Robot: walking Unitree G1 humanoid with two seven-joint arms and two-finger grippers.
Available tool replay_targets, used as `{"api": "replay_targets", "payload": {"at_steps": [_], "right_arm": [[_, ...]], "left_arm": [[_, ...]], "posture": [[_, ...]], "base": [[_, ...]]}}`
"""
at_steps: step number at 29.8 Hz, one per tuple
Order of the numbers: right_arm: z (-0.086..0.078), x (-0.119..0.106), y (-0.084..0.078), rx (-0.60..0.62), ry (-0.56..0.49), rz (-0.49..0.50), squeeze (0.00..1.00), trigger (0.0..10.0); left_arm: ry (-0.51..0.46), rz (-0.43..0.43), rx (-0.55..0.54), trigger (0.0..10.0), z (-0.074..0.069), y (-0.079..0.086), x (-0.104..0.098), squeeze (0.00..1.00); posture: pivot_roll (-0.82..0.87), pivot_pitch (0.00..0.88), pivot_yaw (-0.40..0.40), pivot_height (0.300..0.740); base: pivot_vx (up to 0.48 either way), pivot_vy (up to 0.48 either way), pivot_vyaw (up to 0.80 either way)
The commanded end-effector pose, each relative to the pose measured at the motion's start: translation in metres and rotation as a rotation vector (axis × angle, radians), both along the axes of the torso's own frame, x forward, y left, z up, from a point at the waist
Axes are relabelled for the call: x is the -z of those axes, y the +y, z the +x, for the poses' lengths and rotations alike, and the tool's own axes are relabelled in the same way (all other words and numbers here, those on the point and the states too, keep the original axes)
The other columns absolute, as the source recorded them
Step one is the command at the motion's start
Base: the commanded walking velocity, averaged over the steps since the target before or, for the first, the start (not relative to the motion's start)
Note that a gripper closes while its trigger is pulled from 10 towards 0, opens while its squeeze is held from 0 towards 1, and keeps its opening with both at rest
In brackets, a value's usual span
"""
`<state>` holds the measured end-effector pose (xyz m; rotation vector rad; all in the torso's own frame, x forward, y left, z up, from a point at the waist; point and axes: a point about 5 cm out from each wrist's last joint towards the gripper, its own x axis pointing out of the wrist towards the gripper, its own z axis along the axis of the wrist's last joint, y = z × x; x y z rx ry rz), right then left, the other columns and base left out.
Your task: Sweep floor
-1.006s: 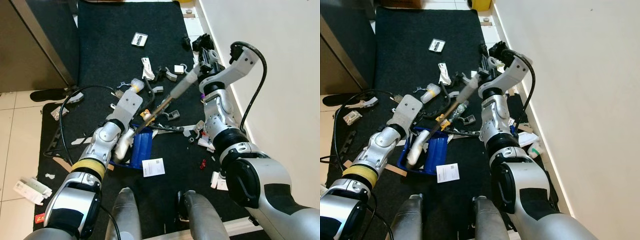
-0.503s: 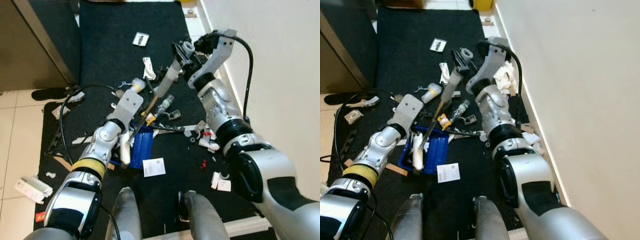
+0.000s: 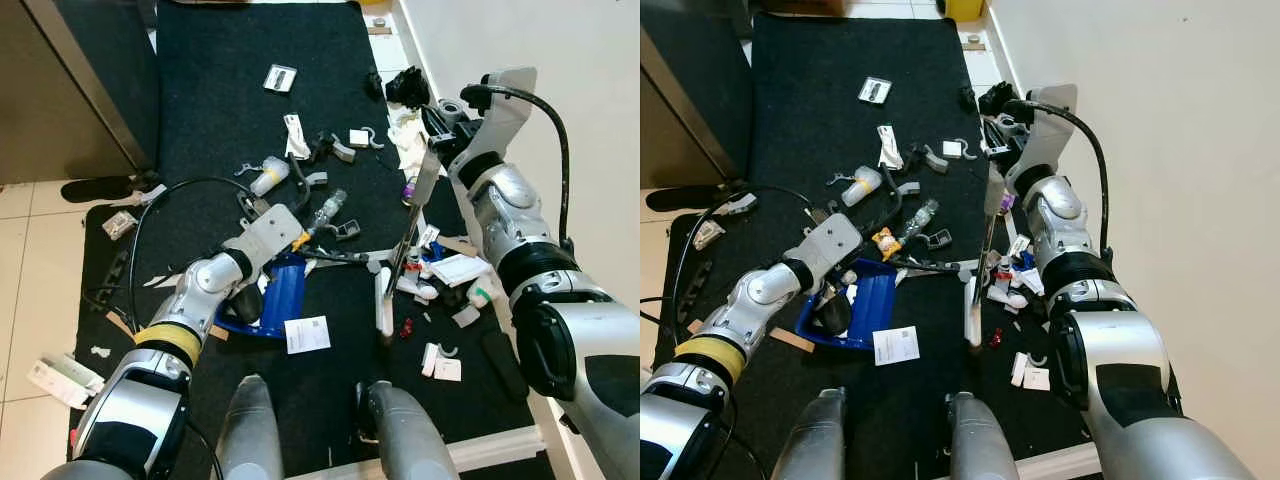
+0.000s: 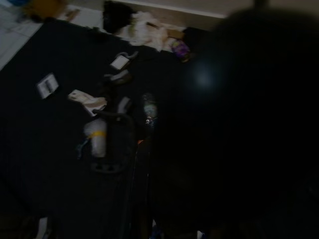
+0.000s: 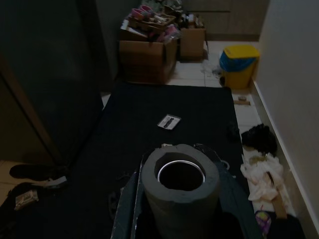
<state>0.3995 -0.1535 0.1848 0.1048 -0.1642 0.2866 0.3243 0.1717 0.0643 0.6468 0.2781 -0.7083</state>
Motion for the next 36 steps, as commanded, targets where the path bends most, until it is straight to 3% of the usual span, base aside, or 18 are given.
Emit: {"api": "replay_targets", "payload": {"at_steps": [1, 6, 12, 16, 21, 26, 30, 36], "right_arm": [[0.0, 0.0, -0.009, 0.038, -0.003, 0.015, 0.0, 10.0], [-0.002, 0.005, -0.01, 0.038, 0.009, -0.039, 0.0, 10.0], [-0.004, 0.011, -0.01, 0.043, 0.015, -0.087, 0.0, 10.0], [-0.004, 0.012, -0.015, 0.072, 0.02, -0.101, 0.0, 10.0], [-0.004, 0.01, -0.024, 0.13, 0.018, -0.108, 0.0, 10.0], [-0.004, 0.01, -0.028, 0.164, 0.017, -0.117, 0.0, 10.0], [-0.004, 0.011, -0.03, 0.175, 0.018, -0.128, 0.0, 10.0], [-0.005, 0.014, -0.029, 0.184, 0.02, -0.147, 0.0, 10.0]], "left_arm": [[0.268, 0.04, 0.075, 10.0, -0.036, 0.004, 0.047, 0.0], [0.289, 0.012, 0.142, 10.0, -0.038, 0.003, 0.044, 0.0], [0.263, -0.014, 0.143, 10.0, -0.033, 0.012, 0.036, 0.0], [0.209, -0.07, 0.099, 10.0, -0.025, 0.021, 0.023, 0.0], [0.116, -0.229, -0.004, 10.0, -0.008, 0.029, -0.001, 0.0], [0.042, -0.294, -0.062, 10.0, 0.002, 0.034, -0.016, 0.0], [0.022, -0.297, -0.051, 10.0, 0.005, 0.035, -0.022, 0.0], [0.084, -0.171, 0.092, 10.0, -0.006, 0.028, -0.01, 0.0]], "posture": [[0.05, 0.175, -0.156, 0.74], [0.05, 0.175, -0.159, 0.74], [0.06, 0.174, -0.158, 0.74], [0.06, 0.174, -0.155, 0.74], [0.06, 0.171, -0.149, 0.74], [0.06, 0.17, -0.145, 0.74], [0.06, 0.171, -0.144, 0.74], [0.06, 0.17, -0.143, 0.74]], "base": [[0.0, 0.0, 0.0], [0.0, 0.0, 0.0], [0.0, 0.0, 0.0], [0.0, 0.0, 0.0], [0.0, 0.0, 0.0], [0.0, 0.0, 0.0], [0.0, 0.0, 0.0], [0.0, 0.0, 0.0]]}}
